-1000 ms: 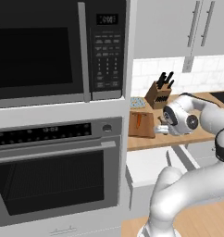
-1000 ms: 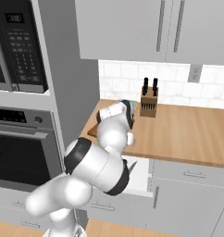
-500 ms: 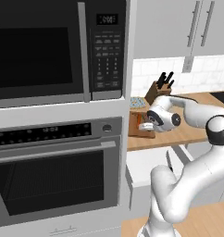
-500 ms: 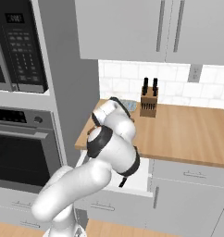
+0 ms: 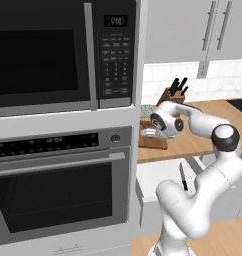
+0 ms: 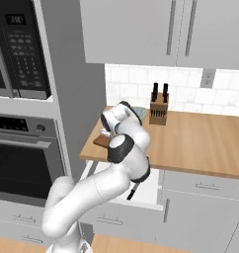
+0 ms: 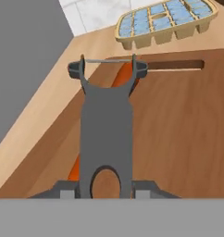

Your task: Place the appropriate cutting tool for cutting the carrot skin on the cutting board.

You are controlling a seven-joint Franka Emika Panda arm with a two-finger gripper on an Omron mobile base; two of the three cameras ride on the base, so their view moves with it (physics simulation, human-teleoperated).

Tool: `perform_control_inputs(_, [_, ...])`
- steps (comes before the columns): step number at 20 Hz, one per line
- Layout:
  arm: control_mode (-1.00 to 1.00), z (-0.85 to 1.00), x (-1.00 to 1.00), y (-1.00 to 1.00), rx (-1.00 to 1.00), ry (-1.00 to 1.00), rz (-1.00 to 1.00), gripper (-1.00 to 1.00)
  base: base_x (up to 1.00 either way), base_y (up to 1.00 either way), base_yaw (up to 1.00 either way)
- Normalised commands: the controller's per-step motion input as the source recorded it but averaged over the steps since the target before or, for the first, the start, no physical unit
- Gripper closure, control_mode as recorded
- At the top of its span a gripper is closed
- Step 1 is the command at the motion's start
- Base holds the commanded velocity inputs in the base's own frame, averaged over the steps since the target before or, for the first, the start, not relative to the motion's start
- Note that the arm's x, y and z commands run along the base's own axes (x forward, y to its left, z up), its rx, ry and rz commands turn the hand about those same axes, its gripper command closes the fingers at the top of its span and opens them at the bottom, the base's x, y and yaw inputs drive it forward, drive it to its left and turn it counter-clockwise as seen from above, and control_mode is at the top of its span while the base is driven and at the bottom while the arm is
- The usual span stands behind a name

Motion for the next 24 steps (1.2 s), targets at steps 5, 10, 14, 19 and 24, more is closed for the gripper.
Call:
perform_control_inputs(5, [-1.00,0.38,0.40,-0.48,0.07,0.17,0.11,-1.00,0.00,0.00,0.00])
perform_control_inputs(10, [-1.00,0.85,0.07,-0.95,0.09,0.11,0.22,-1.00,0.00,0.00,0.00])
perform_control_inputs(14, [-1.00,0.84,0.02,-0.75,0.05,0.07,0.19,-1.00,0.00,0.00,0.00])
perform_control_inputs(19, [-1.00,1.00,0.04,-0.45,-0.04,0.15,0.05,-1.00,0.00,0.00,0.00])
perform_control_inputs(24, [-1.00,1.00,0.38,-0.30,-0.14,0.64,-0.11,-1.00,0.00,0.00,0.00])
